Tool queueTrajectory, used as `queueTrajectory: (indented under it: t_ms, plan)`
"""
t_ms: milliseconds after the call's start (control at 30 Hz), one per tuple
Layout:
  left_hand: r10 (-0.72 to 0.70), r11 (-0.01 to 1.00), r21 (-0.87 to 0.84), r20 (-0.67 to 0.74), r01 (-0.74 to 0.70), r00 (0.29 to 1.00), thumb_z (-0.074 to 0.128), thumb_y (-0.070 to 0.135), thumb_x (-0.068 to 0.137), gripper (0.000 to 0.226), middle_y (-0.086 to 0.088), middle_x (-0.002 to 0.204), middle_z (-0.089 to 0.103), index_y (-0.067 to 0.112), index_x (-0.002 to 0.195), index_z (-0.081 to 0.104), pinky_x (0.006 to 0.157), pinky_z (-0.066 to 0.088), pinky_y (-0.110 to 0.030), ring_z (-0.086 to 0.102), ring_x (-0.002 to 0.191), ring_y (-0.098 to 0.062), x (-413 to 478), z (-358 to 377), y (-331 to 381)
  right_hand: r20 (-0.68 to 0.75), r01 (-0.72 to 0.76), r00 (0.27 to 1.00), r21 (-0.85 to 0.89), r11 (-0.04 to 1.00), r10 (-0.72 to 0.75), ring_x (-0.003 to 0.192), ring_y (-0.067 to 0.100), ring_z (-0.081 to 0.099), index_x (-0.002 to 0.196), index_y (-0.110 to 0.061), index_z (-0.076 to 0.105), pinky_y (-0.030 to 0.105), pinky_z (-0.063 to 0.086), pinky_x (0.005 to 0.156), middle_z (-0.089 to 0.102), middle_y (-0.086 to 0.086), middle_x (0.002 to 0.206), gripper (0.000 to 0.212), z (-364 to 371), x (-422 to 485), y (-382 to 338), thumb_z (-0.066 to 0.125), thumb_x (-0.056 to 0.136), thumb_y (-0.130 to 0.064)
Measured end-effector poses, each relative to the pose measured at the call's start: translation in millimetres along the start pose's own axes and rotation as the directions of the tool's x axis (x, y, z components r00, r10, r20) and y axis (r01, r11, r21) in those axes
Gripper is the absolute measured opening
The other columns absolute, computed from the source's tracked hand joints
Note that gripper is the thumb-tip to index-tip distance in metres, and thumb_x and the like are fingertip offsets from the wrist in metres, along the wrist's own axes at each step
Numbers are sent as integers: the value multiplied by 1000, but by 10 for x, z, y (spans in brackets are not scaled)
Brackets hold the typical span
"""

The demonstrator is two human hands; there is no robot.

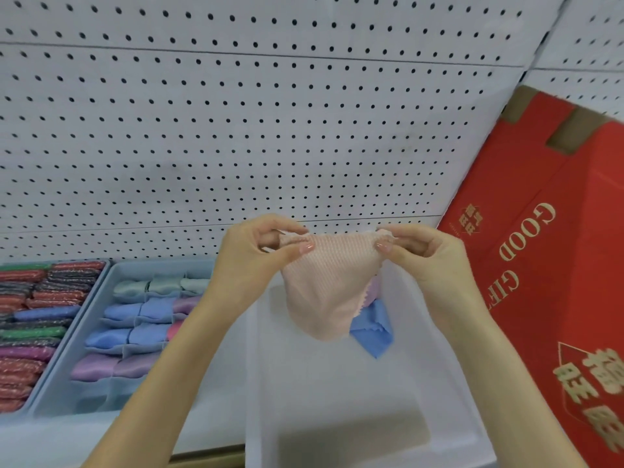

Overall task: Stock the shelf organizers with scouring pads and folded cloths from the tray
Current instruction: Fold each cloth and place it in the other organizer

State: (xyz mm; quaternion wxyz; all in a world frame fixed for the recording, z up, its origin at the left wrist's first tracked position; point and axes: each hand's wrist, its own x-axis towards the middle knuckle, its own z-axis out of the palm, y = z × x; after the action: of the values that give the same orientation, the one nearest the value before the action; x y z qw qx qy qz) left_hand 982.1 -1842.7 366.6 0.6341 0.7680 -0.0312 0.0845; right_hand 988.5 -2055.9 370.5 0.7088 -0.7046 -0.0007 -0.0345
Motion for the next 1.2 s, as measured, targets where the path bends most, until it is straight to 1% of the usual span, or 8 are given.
queueTrajectory:
  t_ms: [133, 433, 700, 767, 900, 1000, 1100, 1200]
  plan:
    - [-72, 997, 10, 125, 71, 990, 79, 8, 72, 8, -12, 67, 70, 11, 71, 72, 57, 43, -11, 58, 57, -5, 64, -38, 128, 100, 27, 995, -119, 992, -15, 47, 11, 57, 77, -7, 68, 19, 39, 43, 65, 3, 59, 6, -78, 63, -98, 70, 80, -3]
    - [-107, 994, 33, 71, 105, 992, 82, 8, 69, 17, 6, 47, 57, 13, 64, 67, 43, 37, -14, 43, 41, -3, 77, 34, 215, 149, 77, 987, -68, 995, -66, 60, 14, 68, 81, -5, 69, 18, 51, 53, 71, 8, 65, 5, -166, 74, -149, 68, 79, -1]
    - [-61, 998, -15, 201, 65, 978, 66, 3, 83, 7, 0, 51, 63, 7, 79, 69, 47, 49, -18, 57, 40, -11, 0, -17, 302, 240, 30, 971, -58, 998, -15, 58, 11, 64, 76, -9, 69, 17, 47, 51, 67, 5, 61, 4, -327, 42, -167, 66, 79, -7]
    - [10, 995, -99, 278, 18, 960, 67, 4, 79, 2, -5, 59, 67, 4, 79, 69, 55, 54, -20, 66, 54, -14, -31, -66, 374, 404, 28, 914, 17, 999, -33, 56, 14, 63, 72, -13, 67, 18, 47, 51, 65, 7, 62, 8, -445, 3, -221, 64, 80, -13]
    - [325, 920, -361, 488, -151, 810, 77, 17, 71, 5, 2, 67, 66, 20, 75, 76, 52, 48, -18, 59, 51, -10, -66, -96, 584, 747, 33, 623, 272, 962, -233, 55, 7, 58, 81, -18, 71, 16, 46, 52, 67, 0, 76, 6, -437, -85, -443, 71, 81, -24]
    - [422, 834, -545, 535, -83, 732, 79, 24, 70, 8, 7, 70, 64, 23, 76, 74, 47, 43, -15, 57, 50, -8, -2, 131, 725, 625, 197, 689, 326, 925, -367, 62, 19, 55, 76, -26, 74, 28, 44, 54, 61, -6, 79, 9, -120, -43, -566, 78, 72, -33]
    - [337, 819, -569, 368, -77, 867, 78, 11, 73, 22, 7, 65, 64, 25, 70, 61, 46, 33, -22, 50, 49, -8, 72, 379, 751, 435, 294, 760, 432, 852, -483, 81, 31, 51, 75, -24, 72, 55, 40, 74, 58, -3, 86, 10, 124, -13, -576, 79, 69, -27]
    - [210, 743, -669, 220, -9, 953, 64, 4, 80, 21, 4, 71, 67, 16, 73, 49, 45, 41, -20, 56, 52, -10, 74, 545, 756, 331, 273, 817, 499, 822, -473, 94, 27, 54, 76, -21, 66, 43, 46, 81, 60, 0, 94, 15, 176, -34, -580, 79, 70, -26]
